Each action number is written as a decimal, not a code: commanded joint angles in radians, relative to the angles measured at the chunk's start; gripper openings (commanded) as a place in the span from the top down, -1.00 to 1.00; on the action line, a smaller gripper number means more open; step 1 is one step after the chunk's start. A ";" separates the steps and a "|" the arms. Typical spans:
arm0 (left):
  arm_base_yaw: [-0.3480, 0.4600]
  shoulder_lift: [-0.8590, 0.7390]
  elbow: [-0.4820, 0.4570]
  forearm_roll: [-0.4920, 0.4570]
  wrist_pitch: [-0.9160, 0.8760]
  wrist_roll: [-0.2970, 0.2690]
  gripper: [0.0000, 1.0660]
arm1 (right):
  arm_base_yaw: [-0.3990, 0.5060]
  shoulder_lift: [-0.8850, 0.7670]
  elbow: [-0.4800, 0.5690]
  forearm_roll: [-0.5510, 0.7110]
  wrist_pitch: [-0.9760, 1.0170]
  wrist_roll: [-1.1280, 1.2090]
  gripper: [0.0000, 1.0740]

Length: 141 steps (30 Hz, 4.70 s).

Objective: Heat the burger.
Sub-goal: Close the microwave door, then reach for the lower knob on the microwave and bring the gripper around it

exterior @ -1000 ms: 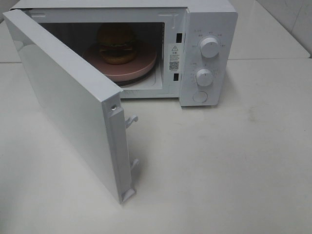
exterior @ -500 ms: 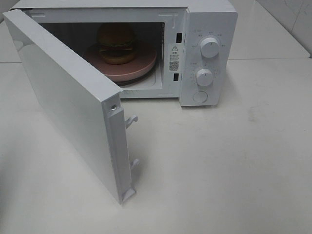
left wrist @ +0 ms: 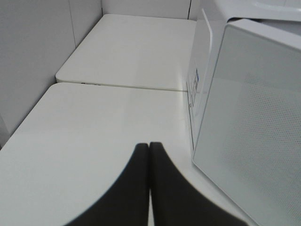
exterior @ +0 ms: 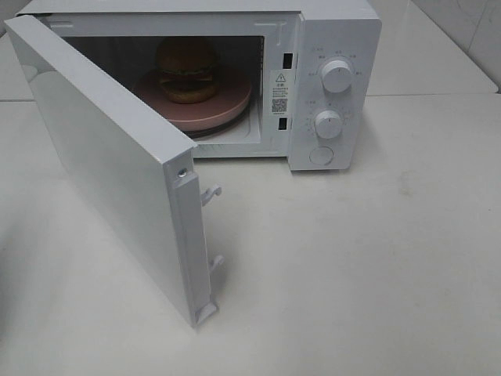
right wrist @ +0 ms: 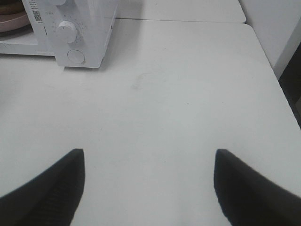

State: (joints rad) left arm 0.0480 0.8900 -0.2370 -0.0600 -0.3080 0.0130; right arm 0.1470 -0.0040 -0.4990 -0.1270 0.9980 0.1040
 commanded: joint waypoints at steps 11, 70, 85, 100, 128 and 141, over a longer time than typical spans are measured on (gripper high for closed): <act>0.003 0.268 0.001 0.430 -0.346 -0.314 1.00 | -0.006 -0.029 0.002 -0.003 -0.003 -0.004 -0.37; -0.814 0.976 -0.640 -0.553 -0.435 0.289 1.00 | -0.006 -0.029 0.002 -0.003 -0.003 -0.004 -0.37; -0.823 1.111 -0.866 -0.667 -0.351 0.411 1.00 | -0.006 -0.029 0.002 -0.003 -0.003 -0.004 -0.37; -0.774 1.164 -0.986 -0.744 -0.307 0.498 1.00 | -0.006 -0.029 0.002 -0.003 -0.003 -0.004 -0.37; -0.843 1.025 -0.874 -0.750 0.325 0.586 -0.50 | -0.006 -0.029 0.002 -0.004 -0.003 -0.003 -0.37; -0.843 0.921 -0.874 -0.467 0.722 0.572 -0.87 | -0.006 -0.029 0.002 -0.004 -0.003 -0.003 -0.37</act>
State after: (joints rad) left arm -0.7940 1.8360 -1.1130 -0.5800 0.3460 0.5950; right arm 0.1470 -0.0040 -0.4990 -0.1270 0.9980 0.1040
